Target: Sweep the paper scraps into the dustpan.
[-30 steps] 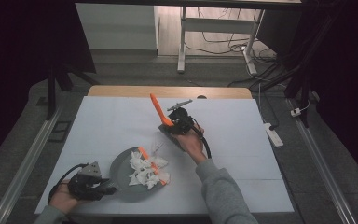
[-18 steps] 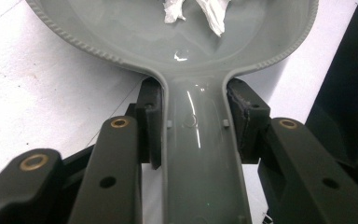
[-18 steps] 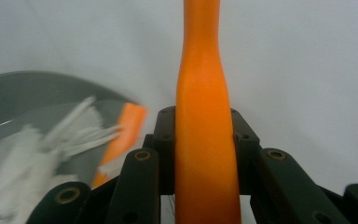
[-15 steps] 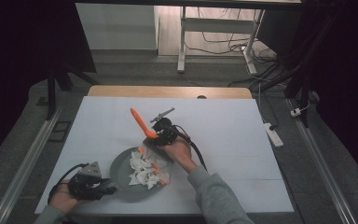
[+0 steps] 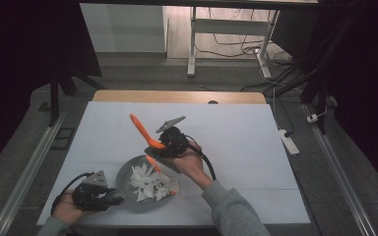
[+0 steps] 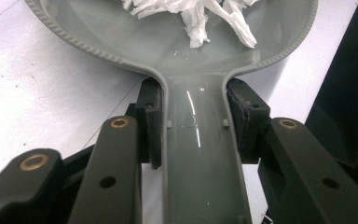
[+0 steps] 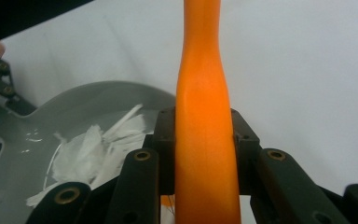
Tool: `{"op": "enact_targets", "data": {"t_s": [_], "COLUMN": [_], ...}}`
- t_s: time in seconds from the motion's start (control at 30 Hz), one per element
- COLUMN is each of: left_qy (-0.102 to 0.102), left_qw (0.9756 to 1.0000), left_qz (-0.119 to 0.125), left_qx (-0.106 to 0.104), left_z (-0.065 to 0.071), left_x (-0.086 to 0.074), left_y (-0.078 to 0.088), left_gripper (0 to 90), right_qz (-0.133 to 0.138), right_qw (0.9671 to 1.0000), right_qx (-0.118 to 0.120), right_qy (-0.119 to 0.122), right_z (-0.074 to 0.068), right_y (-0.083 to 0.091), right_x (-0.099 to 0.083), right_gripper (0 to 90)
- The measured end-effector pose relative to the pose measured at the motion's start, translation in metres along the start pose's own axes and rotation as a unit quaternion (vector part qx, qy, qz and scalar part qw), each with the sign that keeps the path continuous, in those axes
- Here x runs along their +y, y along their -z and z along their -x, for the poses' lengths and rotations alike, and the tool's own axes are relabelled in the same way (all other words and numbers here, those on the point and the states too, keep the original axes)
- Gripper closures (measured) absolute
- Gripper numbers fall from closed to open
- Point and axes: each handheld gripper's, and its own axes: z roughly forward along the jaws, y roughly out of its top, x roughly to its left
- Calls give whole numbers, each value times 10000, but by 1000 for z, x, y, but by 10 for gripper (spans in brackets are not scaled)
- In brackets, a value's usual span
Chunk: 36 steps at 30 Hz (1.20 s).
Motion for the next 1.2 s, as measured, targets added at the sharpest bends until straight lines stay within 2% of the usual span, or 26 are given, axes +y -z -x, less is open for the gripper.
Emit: {"op": "enact_targets", "data": {"t_s": [0.1, 0.2, 0.4, 0.57, 0.77, 1.03, 1.2], "left_qy": [4, 6, 9, 17, 14, 19, 24], "left_qw": [10000, 10000, 10000, 10000, 10000, 10000, 10000], "left_qz": [3, 1, 0, 4, -1, 3, 4], "left_qx": [6, 3, 3, 4, 3, 3, 4], "left_z": [0, 0, 0, 0, 0, 0, 0], "left_x": [0, 0, 0, 0, 0, 0, 0], "left_y": [0, 0, 0, 0, 0, 0, 0], "left_gripper": [612, 612, 612, 612, 612, 612, 612], "right_qz": [113, 117, -62, -204, -299, -290, -188], "right_qw": [9997, 9991, 9982, 9974, 9972, 9985, 9987], "right_qx": [-128, -275, -418, -441, -319, -91, 29], "right_qy": [-161, -285, -418, -532, -601, -456, -471], "right_z": [9, 15, 17, 15, 7, -13, -21], "right_y": [12, 19, 27, 25, 13, -3, -9], "right_x": [-4, -12, -33, -49, -58, -52, -48], "right_gripper": [706, 707, 706, 706, 706, 707, 707]}}
